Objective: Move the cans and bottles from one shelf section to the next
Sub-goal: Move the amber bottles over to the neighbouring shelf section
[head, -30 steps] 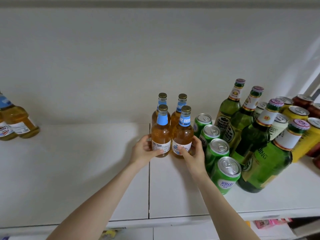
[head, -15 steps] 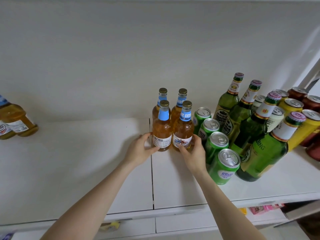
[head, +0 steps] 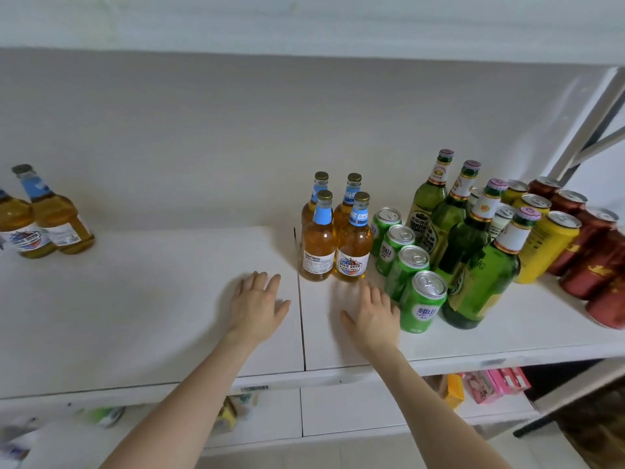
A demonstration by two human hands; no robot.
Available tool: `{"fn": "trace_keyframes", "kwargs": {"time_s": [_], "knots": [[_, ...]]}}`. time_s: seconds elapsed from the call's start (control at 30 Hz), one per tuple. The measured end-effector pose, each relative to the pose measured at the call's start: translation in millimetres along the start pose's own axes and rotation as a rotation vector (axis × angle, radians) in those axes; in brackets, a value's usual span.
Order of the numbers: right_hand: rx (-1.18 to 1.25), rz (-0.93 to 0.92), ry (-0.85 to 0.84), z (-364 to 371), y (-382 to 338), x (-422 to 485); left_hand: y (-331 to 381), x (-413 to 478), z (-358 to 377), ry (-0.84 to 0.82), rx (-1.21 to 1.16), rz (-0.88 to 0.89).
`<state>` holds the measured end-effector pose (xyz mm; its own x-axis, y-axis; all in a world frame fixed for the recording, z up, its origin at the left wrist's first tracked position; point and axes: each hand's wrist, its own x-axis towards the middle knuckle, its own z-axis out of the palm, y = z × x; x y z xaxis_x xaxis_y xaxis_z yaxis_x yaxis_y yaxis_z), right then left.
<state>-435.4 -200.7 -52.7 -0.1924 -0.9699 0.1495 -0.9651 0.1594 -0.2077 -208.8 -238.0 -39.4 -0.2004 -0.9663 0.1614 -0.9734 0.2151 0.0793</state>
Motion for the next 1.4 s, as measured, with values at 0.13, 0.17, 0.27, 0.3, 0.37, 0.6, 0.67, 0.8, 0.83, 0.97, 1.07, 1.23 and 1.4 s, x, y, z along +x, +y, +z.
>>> {"fn": "trace_keyframes", "kwargs": {"time_s": [0.13, 0.17, 0.27, 0.3, 0.37, 0.6, 0.67, 0.8, 0.83, 0.97, 1.07, 1.23, 1.4], "knots": [[-0.068, -0.058, -0.007, -6, 1, -26, 4, -32, -5, -0.035, 0.073, -0.019], [-0.079, -0.071, -0.01, -8, 0, -33, 3, -41, -6, -0.04, 0.077, -0.025], [-0.106, -0.117, -0.009, -13, -4, -56, 3, -68, -12, -0.041, 0.087, -0.048], [-0.109, -0.127, -0.013, -14, -5, -64, 3, -78, -14, -0.044, 0.097, -0.055], [-0.112, -0.139, -0.027, -16, -7, -79, 4, -99, -18, -0.053, 0.108, -0.064], [-0.099, -0.191, -0.071, -15, -29, -124, -10, -158, -33, -0.066, 0.136, -0.092], [-0.091, -0.2, -0.068, -16, -36, -132, -17, -168, -38, -0.068, 0.138, -0.107], [-0.082, -0.215, -0.057, -19, -54, -143, -32, -182, -46, -0.063, 0.144, -0.128], [-0.082, -0.215, -0.055, -20, -59, -145, -36, -183, -48, -0.061, 0.144, -0.129], [-0.074, -0.218, -0.058, -19, -86, -152, -62, -189, -55, -0.054, 0.15, -0.126], [-0.063, -0.204, -0.06, -16, -114, -158, -90, -195, -60, -0.051, 0.155, -0.12], [-0.034, -0.169, -0.053, -7, -174, -170, -155, -204, -69, -0.046, 0.176, -0.094], [0.007, -0.149, -0.04, 4, -234, -176, -215, -213, -72, -0.065, 0.195, -0.073]]}}
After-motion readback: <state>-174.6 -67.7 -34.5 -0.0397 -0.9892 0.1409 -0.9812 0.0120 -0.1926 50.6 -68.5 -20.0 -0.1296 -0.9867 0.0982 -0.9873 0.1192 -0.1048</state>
